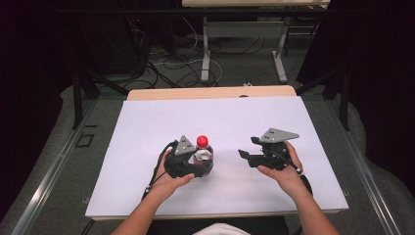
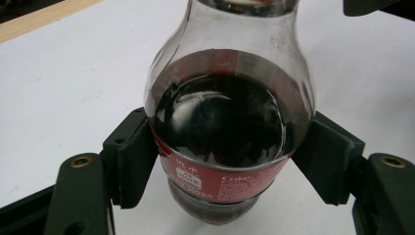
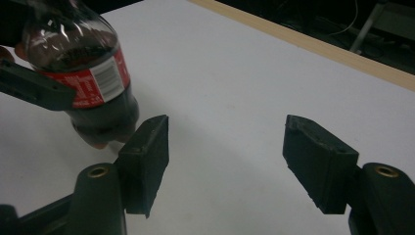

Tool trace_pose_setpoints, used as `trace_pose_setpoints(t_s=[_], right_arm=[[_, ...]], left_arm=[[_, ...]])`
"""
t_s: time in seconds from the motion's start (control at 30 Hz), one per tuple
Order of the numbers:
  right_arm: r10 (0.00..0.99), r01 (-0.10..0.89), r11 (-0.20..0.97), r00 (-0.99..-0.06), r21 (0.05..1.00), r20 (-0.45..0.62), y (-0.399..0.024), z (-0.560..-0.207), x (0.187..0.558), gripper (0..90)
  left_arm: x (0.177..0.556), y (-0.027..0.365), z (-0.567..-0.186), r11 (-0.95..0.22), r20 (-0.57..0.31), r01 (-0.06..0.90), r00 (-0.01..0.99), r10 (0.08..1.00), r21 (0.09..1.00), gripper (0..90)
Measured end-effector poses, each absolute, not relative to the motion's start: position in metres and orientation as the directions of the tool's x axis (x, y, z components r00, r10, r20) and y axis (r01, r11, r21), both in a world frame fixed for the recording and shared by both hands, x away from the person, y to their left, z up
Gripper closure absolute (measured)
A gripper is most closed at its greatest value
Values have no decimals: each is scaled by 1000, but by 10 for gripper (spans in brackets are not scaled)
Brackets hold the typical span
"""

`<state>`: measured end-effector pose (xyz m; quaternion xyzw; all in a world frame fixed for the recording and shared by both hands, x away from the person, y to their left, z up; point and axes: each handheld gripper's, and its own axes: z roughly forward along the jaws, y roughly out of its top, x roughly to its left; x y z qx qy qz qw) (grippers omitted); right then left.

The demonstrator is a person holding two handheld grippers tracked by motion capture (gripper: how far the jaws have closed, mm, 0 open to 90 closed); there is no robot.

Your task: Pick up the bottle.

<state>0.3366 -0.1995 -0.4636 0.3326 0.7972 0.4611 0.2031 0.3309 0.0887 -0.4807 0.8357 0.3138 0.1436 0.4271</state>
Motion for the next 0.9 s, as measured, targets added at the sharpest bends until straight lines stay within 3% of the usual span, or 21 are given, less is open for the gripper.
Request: trace_pose_setpoints(t_s=[0.43, 0.9], right_arm=[[613, 365, 323, -783, 873, 101, -169, -435, 336, 455], [575, 367, 314, -808, 875, 133, -132, -409, 338, 487]], left_arm=[[326, 80, -485, -459, -37, 406, 779, 626, 790, 298], [325, 77, -489, -473, -33, 409, 783, 622, 780, 297]])
